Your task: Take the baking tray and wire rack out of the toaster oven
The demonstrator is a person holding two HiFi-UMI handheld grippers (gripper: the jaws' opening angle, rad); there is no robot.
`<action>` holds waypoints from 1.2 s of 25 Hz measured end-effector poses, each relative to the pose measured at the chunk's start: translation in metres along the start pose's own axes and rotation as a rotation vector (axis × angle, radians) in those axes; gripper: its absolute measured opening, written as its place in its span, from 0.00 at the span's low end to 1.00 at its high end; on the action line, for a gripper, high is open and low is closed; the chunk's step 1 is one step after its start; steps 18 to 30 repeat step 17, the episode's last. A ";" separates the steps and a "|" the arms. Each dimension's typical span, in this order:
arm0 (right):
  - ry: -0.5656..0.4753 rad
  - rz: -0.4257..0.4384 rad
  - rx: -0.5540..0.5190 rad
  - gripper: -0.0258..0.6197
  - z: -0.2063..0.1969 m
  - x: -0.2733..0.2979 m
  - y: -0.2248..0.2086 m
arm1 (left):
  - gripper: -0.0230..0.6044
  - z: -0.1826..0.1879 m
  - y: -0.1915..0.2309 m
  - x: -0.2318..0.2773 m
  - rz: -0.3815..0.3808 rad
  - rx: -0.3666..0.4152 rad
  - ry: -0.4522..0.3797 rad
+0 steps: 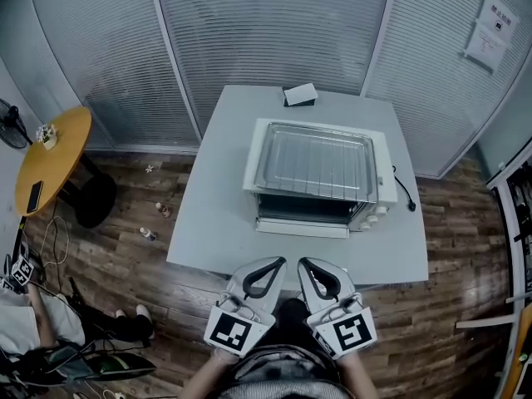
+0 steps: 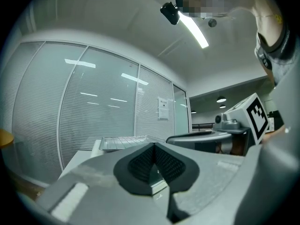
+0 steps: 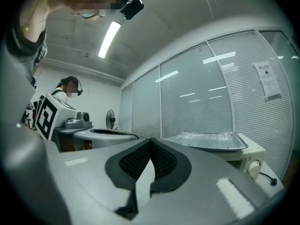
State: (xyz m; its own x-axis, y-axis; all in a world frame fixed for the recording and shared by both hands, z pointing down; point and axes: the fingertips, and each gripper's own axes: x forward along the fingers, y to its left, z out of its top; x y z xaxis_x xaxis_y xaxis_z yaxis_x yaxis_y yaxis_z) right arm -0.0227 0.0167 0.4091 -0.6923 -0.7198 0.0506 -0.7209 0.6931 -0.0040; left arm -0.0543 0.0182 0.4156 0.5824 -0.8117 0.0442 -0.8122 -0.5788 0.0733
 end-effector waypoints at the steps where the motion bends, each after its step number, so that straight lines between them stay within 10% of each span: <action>1: 0.000 -0.001 -0.003 0.04 -0.001 -0.002 0.001 | 0.04 -0.001 -0.001 -0.001 0.000 0.001 0.000; 30: 0.020 -0.001 -0.021 0.04 -0.005 -0.009 0.017 | 0.04 -0.007 -0.002 -0.016 0.008 0.006 0.004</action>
